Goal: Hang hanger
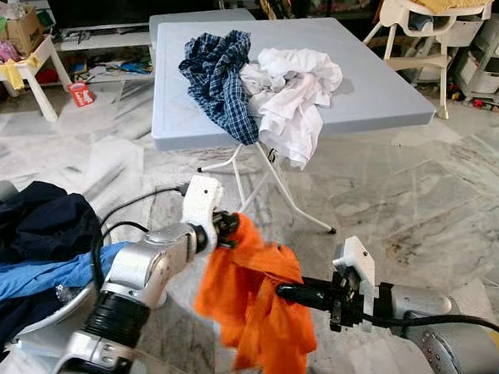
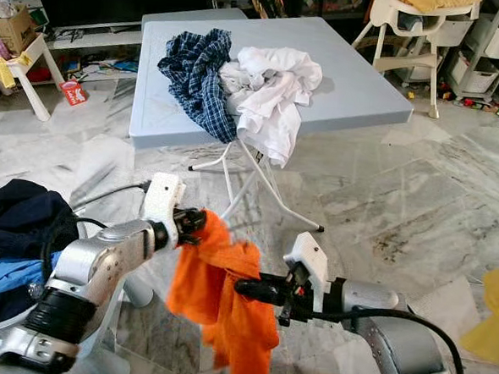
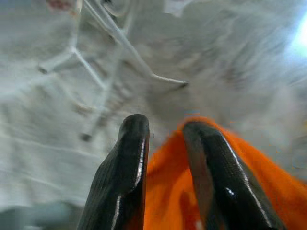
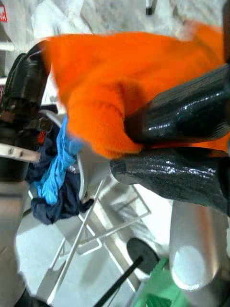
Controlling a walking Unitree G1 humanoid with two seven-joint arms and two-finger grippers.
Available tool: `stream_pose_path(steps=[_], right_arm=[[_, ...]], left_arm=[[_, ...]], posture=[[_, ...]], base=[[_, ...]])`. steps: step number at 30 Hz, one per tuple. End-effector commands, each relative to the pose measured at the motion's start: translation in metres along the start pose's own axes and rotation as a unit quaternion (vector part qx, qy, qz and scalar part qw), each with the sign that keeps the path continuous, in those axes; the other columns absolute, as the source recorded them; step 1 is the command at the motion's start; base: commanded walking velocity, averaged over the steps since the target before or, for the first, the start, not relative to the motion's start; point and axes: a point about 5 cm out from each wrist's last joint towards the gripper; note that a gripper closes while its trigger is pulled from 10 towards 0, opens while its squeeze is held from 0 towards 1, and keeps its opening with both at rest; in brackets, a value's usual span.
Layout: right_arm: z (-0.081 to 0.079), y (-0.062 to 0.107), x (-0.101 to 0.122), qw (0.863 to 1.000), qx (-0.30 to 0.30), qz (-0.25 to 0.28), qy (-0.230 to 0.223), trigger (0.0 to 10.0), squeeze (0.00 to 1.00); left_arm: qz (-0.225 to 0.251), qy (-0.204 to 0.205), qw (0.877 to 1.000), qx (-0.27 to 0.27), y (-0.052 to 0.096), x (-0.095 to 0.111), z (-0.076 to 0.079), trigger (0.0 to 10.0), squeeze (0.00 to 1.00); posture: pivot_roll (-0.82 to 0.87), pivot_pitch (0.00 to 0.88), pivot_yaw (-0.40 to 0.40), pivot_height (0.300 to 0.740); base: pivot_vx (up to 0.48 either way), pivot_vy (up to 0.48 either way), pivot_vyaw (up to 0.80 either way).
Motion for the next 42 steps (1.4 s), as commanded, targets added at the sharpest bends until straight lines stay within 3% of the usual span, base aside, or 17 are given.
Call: stream_pose_path(steps=[1,8,12,14,18,21,23,27,36,37,39,40,41,42], right_arm=[[-0.005,0.0,0.01,1.0,0.003,0.018,0.003,0.0,0.0],[-0.006,-0.004,0.013,0.999,-0.006,0.029,-0.014,0.0,0.0],[-0.009,-0.006,0.015,1.0,-0.003,0.024,-0.014,0.0,0.0],[-0.008,-0.006,0.015,1.0,-0.004,0.02,-0.013,0.0,0.0],[-0.005,-0.004,0.018,1.0,-0.004,0.004,0.003,0.0,0.0],[-0.003,-0.004,0.034,1.0,0.004,0.008,0.022,0.0,0.0],[-0.003,-0.003,0.041,0.999,0.01,0.004,0.037,0.0,0.0],[-0.002,-0.001,0.051,0.998,0.013,-0.001,0.056,0.0,0.0],[-0.004,0.001,0.063,0.997,0.018,-0.001,0.077,0.0,0.0],[-0.004,0.001,0.064,0.997,0.019,-0.001,0.079,0.0,0.0],[-0.004,0.001,0.064,0.997,0.019,-0.001,0.08,0.0,0.0],[-0.004,0.001,0.065,0.996,0.016,-0.001,0.083,0.0,0.0],[-0.004,0.001,0.065,0.996,0.016,-0.001,0.083,0.0,0.0],[-0.004,0.001,0.066,0.996,0.014,0.0,0.086,0.0,0.0]], left_arm=[[0.01,-0.037,0.999,0.0,0.0,0.002,-0.003,10.0,1.0],[0.039,-0.097,0.993,0.049,0.006,0.005,-0.028,10.0,1.0],[0.066,-0.103,0.991,0.048,0.019,0.003,-0.037,10.0,1.0],[0.062,-0.112,0.991,0.029,0.023,-0.004,-0.034,10.0,1.0],[0.061,-0.085,0.993,-0.058,0.035,-0.029,-0.01,10.0,1.0],[0.035,-0.076,0.994,-0.073,0.044,-0.074,0.004,10.0,1.0],[0.028,-0.07,0.994,-0.085,0.044,-0.087,0.015,10.0,1.0],[0.024,-0.077,0.99,-0.112,0.041,-0.091,0.027,10.0,1.0],[0.04,-0.117,0.988,-0.09,0.028,-0.089,0.021,10.0,1.0],[0.042,-0.122,0.988,-0.084,0.026,-0.088,0.019,10.0,0.81],[0.043,-0.126,0.988,-0.082,0.025,-0.088,0.019,10.0,0.81],[0.053,-0.131,0.988,-0.062,0.022,-0.084,0.014,10.0,0.0],[0.053,-0.131,0.988,-0.062,0.022,-0.084,0.014,10.0,0.0],[0.075,-0.133,0.986,-0.061,0.02,-0.08,0.012,7.2,0.0]], posture=[[-0.05,0.043,0.031,0.74],[-0.05,0.055,0.017,0.74],[-0.05,0.063,0.01,0.74],[-0.05,0.066,0.008,0.74],[-0.07,0.07,0.002,0.74],[-0.08,0.072,0.001,0.74],[-0.11,0.073,0.001,0.74],[-0.13,0.074,0.006,0.74],[-0.14,0.069,0.013,0.74],[-0.14,0.067,0.015,0.74],[-0.14,0.067,0.015,0.74],[-0.15,0.063,0.019,0.74],[-0.15,0.063,0.019,0.74],[-0.15,0.062,0.02,0.74]], base=[[0.0,0.0,0.0],[0.0,0.0,0.0],[0.0,0.0,0.0],[0.0,0.0,0.0],[0.0,0.0,0.0],[0.0,0.0,0.0],[0.0,0.0,0.0],[0.0,0.0,0.0],[0.0,0.0,0.0],[0.0,0.0,0.0],[0.0,0.0,0.0],[0.0,0.0,0.0],[0.0,0.0,0.0],[0.0,0.0,0.0]])
Point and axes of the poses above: a point about 5 cm out from each wrist's last joint towards the gripper, its own y axis pointing back from the gripper into the wrist, its own x axis along the axis of the wrist's last joint, z = x × y, and after that the axes turned 6 degrees about -y, right-handed
